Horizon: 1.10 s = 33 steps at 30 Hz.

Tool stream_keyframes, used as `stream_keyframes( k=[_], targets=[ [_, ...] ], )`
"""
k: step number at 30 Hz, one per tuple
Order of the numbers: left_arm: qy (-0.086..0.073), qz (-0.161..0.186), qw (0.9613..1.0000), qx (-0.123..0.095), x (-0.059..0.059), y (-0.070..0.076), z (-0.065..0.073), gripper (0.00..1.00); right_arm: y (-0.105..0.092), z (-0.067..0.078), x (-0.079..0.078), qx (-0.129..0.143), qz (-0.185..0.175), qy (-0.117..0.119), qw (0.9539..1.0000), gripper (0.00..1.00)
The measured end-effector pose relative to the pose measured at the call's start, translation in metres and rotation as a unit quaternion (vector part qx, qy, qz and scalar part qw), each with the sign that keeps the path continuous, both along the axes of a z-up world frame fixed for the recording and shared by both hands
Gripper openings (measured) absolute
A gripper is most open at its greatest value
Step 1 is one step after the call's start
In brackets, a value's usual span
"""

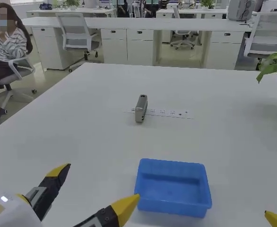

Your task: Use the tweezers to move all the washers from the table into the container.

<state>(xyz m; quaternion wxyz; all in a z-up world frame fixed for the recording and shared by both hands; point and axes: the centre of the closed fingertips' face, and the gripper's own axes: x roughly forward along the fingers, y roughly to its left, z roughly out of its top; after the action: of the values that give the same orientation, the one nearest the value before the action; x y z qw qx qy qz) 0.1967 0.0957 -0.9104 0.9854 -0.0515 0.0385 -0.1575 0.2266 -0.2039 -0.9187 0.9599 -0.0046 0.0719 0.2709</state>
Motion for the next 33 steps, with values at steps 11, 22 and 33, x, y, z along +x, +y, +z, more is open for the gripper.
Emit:
stream_keyframes(
  k=[11,22,33],
  targets=[
    [0.028,-0.008,0.9996,0.006,0.0,-0.001,-0.01,0.99,-0.002,-0.002,-0.001,-0.009,-0.002,0.008,0.9999,0.82],
    [0.048,-0.019,0.9985,0.019,0.0,-0.005,-0.018,0.97,-0.003,-0.009,-0.001,-0.026,-0.002,0.024,0.9994,0.78],
    [0.079,-0.015,0.9966,0.019,0.0,0.0,-0.025,0.97,0.0,-0.011,-0.001,-0.026,0.005,0.047,0.9986,0.78]
  ],
)
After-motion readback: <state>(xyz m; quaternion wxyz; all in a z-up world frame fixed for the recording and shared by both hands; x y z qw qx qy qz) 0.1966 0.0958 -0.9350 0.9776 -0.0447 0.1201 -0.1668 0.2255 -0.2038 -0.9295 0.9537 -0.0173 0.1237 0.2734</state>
